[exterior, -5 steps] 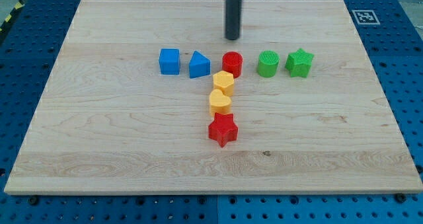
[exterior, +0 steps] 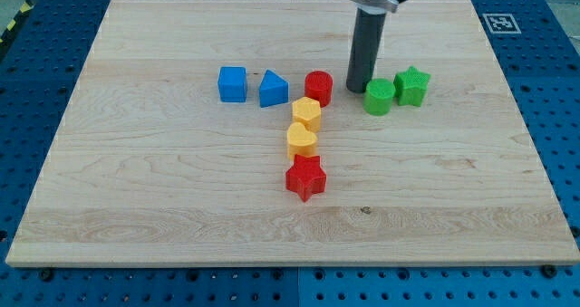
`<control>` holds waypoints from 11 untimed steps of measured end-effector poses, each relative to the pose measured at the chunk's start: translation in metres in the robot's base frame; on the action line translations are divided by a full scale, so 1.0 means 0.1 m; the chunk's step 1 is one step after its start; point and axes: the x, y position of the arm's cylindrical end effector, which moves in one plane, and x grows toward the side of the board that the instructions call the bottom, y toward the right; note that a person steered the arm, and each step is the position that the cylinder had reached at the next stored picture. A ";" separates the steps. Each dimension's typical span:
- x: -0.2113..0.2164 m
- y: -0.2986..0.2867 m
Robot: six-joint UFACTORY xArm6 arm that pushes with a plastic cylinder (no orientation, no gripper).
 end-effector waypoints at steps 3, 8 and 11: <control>0.48 0.11; 0.69 0.23; 1.64 0.26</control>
